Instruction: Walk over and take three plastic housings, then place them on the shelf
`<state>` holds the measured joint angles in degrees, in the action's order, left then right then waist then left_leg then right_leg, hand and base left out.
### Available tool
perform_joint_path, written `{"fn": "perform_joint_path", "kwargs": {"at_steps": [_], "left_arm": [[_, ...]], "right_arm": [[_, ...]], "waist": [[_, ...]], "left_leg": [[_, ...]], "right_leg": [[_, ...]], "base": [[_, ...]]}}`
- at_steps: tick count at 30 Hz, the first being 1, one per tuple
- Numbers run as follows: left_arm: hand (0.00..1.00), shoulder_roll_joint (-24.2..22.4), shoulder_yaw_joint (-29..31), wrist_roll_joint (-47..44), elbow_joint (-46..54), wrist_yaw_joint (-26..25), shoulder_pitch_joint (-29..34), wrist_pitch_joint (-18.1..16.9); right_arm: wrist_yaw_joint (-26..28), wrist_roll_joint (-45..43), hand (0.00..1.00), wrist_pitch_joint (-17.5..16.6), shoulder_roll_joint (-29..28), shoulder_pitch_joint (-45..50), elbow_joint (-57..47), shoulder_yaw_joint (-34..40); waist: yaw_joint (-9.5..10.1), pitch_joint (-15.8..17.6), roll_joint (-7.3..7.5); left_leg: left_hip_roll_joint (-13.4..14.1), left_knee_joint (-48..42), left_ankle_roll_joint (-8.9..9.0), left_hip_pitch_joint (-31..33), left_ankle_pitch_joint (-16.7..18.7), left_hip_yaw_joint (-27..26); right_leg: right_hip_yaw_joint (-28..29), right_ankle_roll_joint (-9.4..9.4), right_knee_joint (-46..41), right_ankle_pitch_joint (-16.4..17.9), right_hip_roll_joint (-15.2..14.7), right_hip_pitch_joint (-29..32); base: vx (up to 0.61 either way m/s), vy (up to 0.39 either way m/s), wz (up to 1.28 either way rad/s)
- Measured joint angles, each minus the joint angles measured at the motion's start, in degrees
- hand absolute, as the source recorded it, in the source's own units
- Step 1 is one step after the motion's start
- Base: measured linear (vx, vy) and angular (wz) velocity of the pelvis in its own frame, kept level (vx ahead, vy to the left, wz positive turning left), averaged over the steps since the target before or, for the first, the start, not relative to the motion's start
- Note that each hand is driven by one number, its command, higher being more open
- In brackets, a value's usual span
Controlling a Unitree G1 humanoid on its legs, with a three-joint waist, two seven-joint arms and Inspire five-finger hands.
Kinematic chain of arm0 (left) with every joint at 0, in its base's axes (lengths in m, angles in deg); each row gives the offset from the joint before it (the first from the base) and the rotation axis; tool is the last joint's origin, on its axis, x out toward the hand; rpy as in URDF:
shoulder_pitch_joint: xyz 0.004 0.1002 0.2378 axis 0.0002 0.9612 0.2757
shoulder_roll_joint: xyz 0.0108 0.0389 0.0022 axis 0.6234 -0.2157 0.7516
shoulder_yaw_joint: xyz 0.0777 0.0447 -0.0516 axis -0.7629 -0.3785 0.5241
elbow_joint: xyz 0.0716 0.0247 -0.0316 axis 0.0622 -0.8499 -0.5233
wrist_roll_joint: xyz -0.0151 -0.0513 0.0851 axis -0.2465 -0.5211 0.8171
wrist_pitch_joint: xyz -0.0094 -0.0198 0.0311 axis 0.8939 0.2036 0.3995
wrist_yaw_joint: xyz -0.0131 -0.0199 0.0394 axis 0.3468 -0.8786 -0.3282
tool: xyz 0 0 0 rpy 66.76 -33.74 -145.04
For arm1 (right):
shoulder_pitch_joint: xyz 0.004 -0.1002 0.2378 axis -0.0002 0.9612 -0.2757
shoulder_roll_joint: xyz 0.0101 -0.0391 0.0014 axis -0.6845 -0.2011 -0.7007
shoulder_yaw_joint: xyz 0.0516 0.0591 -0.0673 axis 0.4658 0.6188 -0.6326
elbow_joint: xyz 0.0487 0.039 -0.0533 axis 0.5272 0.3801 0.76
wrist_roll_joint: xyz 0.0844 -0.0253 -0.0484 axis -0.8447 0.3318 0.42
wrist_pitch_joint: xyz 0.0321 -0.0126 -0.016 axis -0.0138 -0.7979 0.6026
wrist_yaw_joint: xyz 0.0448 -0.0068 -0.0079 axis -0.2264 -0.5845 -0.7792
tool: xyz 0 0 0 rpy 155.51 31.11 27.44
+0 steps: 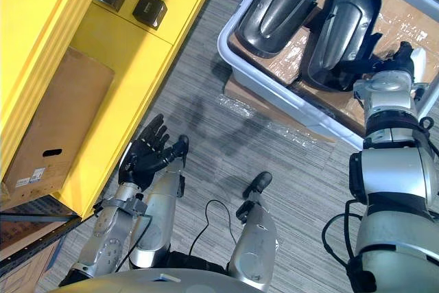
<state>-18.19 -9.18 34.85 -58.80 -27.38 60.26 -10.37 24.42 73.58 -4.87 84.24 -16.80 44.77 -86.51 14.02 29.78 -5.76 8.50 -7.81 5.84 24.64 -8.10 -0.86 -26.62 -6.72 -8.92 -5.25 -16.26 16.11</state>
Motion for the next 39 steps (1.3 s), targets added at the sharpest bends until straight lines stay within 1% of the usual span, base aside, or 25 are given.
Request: {"fn": "perform_joint_path", "kwargs": {"at_steps": [3, 5, 10, 13, 16, 18, 21, 22, 23, 25, 27, 28, 30, 31, 32, 33, 34, 35, 36, 37, 39], "left_arm": [[1.0, 0.0, 0.0, 0.0, 0.0, -0.4, 0.0, 0.0], [1.0, 0.0, -0.2, 0.0, 0.0, -0.4, 0.0, -0.1], [1.0, 0.0, -0.1, 0.0, 0.1, -0.4, 0.1, -0.5], [1.0, -0.3, 1.0, 0.0, 0.4, -0.3, 0.2, -0.6], [1.0, -0.5, 3.1, 0.0, 2.1, -0.3, 0.8, -0.5], [1.0, -0.5, 3.8, 0.0, 3.7, -0.3, 1.2, -0.5], [1.0, -0.5, 6.3, 0.1, 7.7, 0.1, 2.6, -0.1], [1.0, -0.5, 6.8, 0.1, 8.0, 0.4, 2.8, 0.1], [1.0, -0.5, 7.0, 0.1, 8.2, 0.4, 3.0, 0.2], [1.0, -0.4, 7.3, 0.2, 8.6, 0.5, 3.2, 0.5], [1.0, -0.2, 8.5, 0.2, 9.9, 1.8, 3.8, 0.6], [1.0, -0.1, 8.8, 0.2, 10.3, 2.0, 3.8, 0.6], [1.0, 0.6, 9.2, 0.1, 12.0, 3.4, 3.6, 1.7], [1.0, 0.7, 9.4, 0.1, 12.3, 4.0, 3.3, 2.0], [1.0, 1.0, 9.7, 0.1, 13.1, 4.9, 2.6, 3.0], [1.0, 1.1, 9.9, 0.1, 13.5, 5.8, 1.8, 4.4], [1.0, 1.2, 9.9, 0.1, 13.8, 6.2, 1.7, 5.2], [1.0, 1.2, 9.9, 0.0, 14.4, 6.8, 0.6, 7.0], [1.0, 1.0, 9.9, -0.1, 15.1, 7.3, 0.2, 8.9], [1.0, 0.8, 9.9, -0.5, 16.1, 7.7, -0.3, 11.1], [1.0, 0.5, 9.7, -2.4, 16.4, 8.3, -0.7, 13.6]], "right_arm": [[2.0, 4.9, 0.0, 0.1, 1.6, 0.5, 1.3, 0.0], [2.0, 8.2, 0.0, -0.2, 2.0, 0.9, 1.5, -0.1], [3.3, 8.7, 0.0, -0.4, 1.9, 1.2, 1.5, 0.2], [3.5, 8.1, 0.0, -1.4, 0.7, 1.9, 1.1, 0.5], [3.6, 8.8, 0.0, -0.6, 0.2, 3.7, -0.6, -0.3], [3.6, 8.8, 0.0, -0.5, 0.1, 4.7, -1.6, -0.3], [3.6, 8.9, 0.0, -0.1, -0.5, 7.4, -5.9, -0.1], [3.5, 9.5, 0.0, -0.1, -0.5, 8.7, -7.8, 0.2], [3.4, 9.8, 0.0, 0.0, -0.5, 9.6, -9.3, 0.6], [3.0, 9.8, 0.0, 0.1, -0.5, 11.4, -12.8, 1.3], [2.1, 10.0, 0.0, 0.1, -1.6, 13.8, -18.3, 2.9], [1.7, 10.0, 0.0, 0.2, -2.1, 14.1, -19.1, 3.6], [-0.1, 11.5, 0.0, 0.8, -4.1, 16.1, -24.1, 6.2], [-0.5, 12.2, 0.0, 1.1, -4.6, 16.6, -25.6, 6.8], [-1.2, 12.3, 0.0, 1.5, -5.7, 17.9, -28.3, 7.8], [-1.8, 13.4, 0.0, 1.7, -6.9, 19.5, -30.7, 9.1], [-2.2, 14.1, 0.0, 1.7, -7.5, 20.3, -31.8, 9.7], [-3.0, 14.9, 0.0, 2.2, -8.5, 21.7, -33.8, 10.2], [-3.5, 16.2, 0.0, 2.8, -9.4, 22.9, -36.3, 11.3], [-4.4, 16.8, 0.0, 2.9, -10.1, 23.9, -38.5, 11.6], [-5.2, 16.9, 0.0, 2.9, -10.2, 24.9, -41.2, 11.8]], "waist": [[0.07, 0.0, -0.05], [-0.03, 0.0, -0.35], [-0.35, -0.1, -0.48], [-0.39, -0.2, -0.65], [-0.46, -0.2, -0.57], [-0.59, -0.1, -0.53], [-1.72, 0.0, -0.01], [-1.8, 0.0, 0.2], [-2.0, 0.0, 0.35], [-2.61, 0.0, 0.82], [-3.39, -0.2, 2.35], [-3.46, -0.3, 2.83], [-3.92, -1.2, 4.31], [-4.21, -1.5, 4.67], [-4.85, -2.6, 5.39], [-5.02, -4.3, 6.2], [-5.09, -5.1, 6.58], [-5.49, -6.2, 6.98], [-5.96, -7.1, 7.12], [-6.46, -8.9, 7.29], [-6.52, -10.0, 7.19]], "left_leg": [[0.0, 0.0, 0.02, 0.1, 0.0, 0.2], [0.0, 0.0, 0.07, 0.1, -0.1, 0.4], [0.0, 0.1, 0.29, -0.1, -0.2, 0.4], [0.1, 0.1, 0.3, -0.5, -0.2, 0.2], [0.1, 0.9, 0.34, -3.7, -0.3, -0.4], [0.1, 1.5, 0.35, -4.6, -0.3, -0.5], [0.2, 5.5, 0.37, -7.9, -2.0, -1.0], [0.3, 7.1, 0.69, -9.4, -2.7, -1.5], [0.4, 8.1, 0.64, -10.3, -3.1, -1.6], [0.5, 9.3, 0.79, -11.6, -3.6, -2.0], [0.8, 10.5, 0.9, -13.5, -3.9, -2.6], [0.9, 10.7, 0.9, -14.0, -3.9, -2.8], [1.1, 12.0, 0.92, -16.5, -3.9, -3.9], [1.1, 12.4, 0.92, -17.0, -3.9, -4.1], [1.1, 12.5, 1.12, -17.4, -3.6, -4.4], [1.1, 12.5, 1.21, -17.5, -3.3, -4.9], [1.1, 12.5, 1.27, -17.7, -3.2, -5.1], [1.1, 12.5, 1.47, -18.7, -2.9, -5.4], [1.1, 12.5, 1.54, -19.6, -2.7, -5.5], [1.1, 12.5, 1.61, -19.6, -2.5, -5.9], [1.1, 12.6, 1.73, -20.2, -2.4, -6.7]], "right_leg": [[-0.1, 0.2, 0.0, 0.1, 0.0, 0.0], [-0.2, 0.17, -0.1, 0.1, 0.0, 0.0], [-0.3, 0.1, -0.1, 0.2, 0.0, -0.2], [-0.1, 0.08, -0.1, 0.1, 0.0, -0.5], [0.1, 0.03, 0.0, 0.4, 0.0, -3.2], [0.1, 0.02, 0.0, 0.6, 0.1, -3.8], [0.1, 0.12, 0.6, 1.0, 0.3, -5.3], [0.2, 0.04, 1.2, 0.9, 0.5, -6.0], [0.2, -0.22, 1.3, 0.8, 0.6, -6.4], [0.3, -0.45, 2.0, 0.6, 0.8, -7.4], [0.8, -0.47, 2.4, 0.5, 1.3, -8.5], [1.0, -0.47, 2.5, 0.5, 1.4, -8.8], [1.5, -0.49, 3.5, 0.5, 1.8, -10.5], [1.6, -0.61, 3.9, 0.4, 1.9, -10.9], [1.7, -0.77, 4.7, 0.3, 2.0, -11.5], [1.9, -0.97, 5.5, 0.2, 2.1, -11.6], [2.0, -1.03, 5.8, 0.1, 2.1, -11.9], [2.0, -1.2, 6.3, 0.0, 2.2, -13.0], [1.9, -1.23, 6.3, 0.0, 2.2, -13.8], [1.9, -1.25, 6.7, 0.0, 2.2, -13.9], [2.2, -1.4, 7.2, -0.1, 2.2, -14.3]], "base": [[-0.01, -0.007, 0.01], [0.0, -0.019, 0.0], [0.0, -0.008, 0.0], [0.01, -0.019, -0.02], [0.0, 0.0, 0.0], [0.0, 0.0, 0.0], [-0.01, -0.024, -0.04], [0.0, -0.032, -0.09], [0.01, -0.028, -0.1], [0.02, -0.022, -0.06], [0.04, -0.03, -0.1], [0.06, -0.041, -0.15], [0.07, -0.04, -0.15], [0.06, -0.028, -0.08], [0.08, -0.026, -0.09], [0.06, -0.021, -0.11], [0.11, -0.031, -0.12], [0.09, -0.027, -0.05], [0.1, -0.036, -0.06], [0.05, -0.023, -0.07], [0.04, -0.018, -0.16]]}}
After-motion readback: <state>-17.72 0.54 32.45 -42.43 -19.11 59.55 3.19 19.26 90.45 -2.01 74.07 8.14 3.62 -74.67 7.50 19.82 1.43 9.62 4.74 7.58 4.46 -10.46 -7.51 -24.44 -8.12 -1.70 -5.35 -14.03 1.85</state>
